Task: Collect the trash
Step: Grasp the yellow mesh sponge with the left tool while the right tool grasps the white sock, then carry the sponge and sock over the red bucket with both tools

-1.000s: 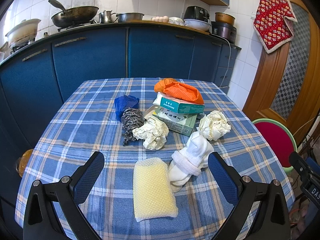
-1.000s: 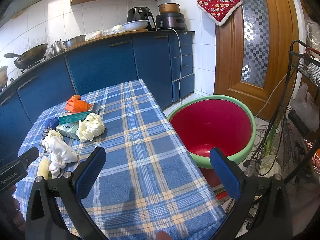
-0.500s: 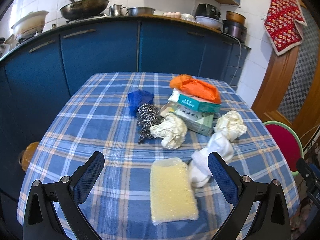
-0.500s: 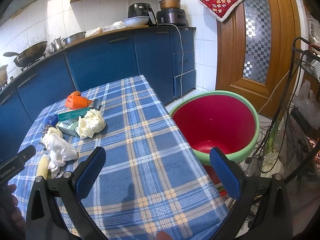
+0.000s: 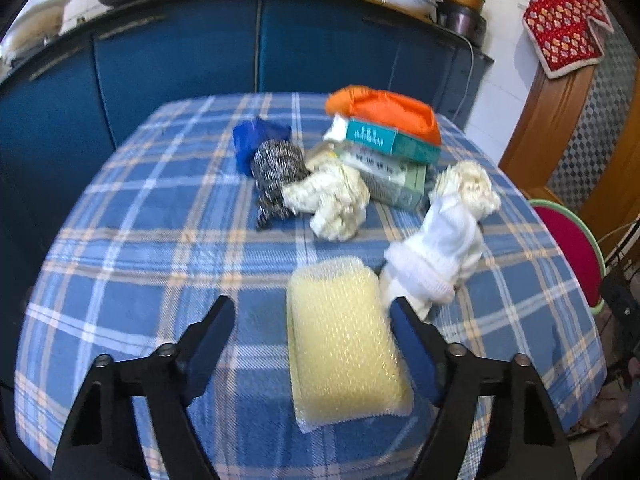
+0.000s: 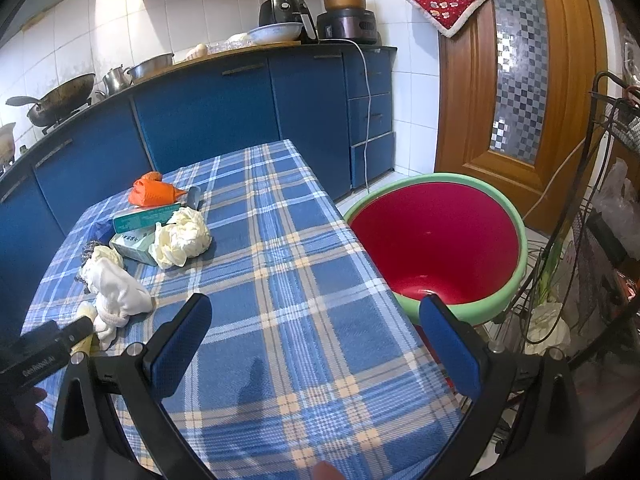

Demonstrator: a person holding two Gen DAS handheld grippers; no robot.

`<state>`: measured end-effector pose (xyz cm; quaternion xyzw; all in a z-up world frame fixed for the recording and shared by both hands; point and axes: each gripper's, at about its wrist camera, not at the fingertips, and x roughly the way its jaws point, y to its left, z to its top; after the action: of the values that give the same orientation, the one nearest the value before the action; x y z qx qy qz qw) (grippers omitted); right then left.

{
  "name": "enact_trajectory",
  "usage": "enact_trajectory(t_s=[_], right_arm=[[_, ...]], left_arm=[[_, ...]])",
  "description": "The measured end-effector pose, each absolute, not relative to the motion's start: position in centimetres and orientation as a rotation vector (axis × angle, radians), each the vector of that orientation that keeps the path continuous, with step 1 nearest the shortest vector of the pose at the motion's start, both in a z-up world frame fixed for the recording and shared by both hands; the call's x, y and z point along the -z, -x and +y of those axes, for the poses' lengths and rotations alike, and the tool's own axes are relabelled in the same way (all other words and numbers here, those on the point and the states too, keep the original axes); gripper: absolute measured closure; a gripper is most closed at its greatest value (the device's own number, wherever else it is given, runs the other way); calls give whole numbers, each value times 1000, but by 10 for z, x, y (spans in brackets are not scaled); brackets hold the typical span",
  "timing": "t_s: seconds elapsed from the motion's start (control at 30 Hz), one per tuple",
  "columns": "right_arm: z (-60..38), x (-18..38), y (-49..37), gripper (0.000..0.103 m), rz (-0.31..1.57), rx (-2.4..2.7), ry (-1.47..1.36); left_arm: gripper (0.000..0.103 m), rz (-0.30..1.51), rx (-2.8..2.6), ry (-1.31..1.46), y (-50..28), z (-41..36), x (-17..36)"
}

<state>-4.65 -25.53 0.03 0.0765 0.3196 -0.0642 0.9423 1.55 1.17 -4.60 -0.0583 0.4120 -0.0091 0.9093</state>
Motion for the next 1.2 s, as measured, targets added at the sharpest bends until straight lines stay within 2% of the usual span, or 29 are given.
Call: enact_trajectory(t_s=[0.07,0.1,0.13,0.27,0.97,1.2], right_arm=[[-255,0,46,1,653,130,-154],[-255,0,46,1,653,130,-154],[-255,0,47,1,653,129,-154],[-253,1,46,1,661,122,-154],[-181,-7,19,1,697,-98,-109],[-143,-3,2,5,719,-205,-65]], left_arm=[[36,865,45,147,-16,13,49],[44,869,60,160,-16,14,50],[48,867,64,161,-16,14,50],[54,868,85,160,-17,14,50],[55,769,-33,179,-11,56,21],[55,766,-57,194,-11,67,23]])
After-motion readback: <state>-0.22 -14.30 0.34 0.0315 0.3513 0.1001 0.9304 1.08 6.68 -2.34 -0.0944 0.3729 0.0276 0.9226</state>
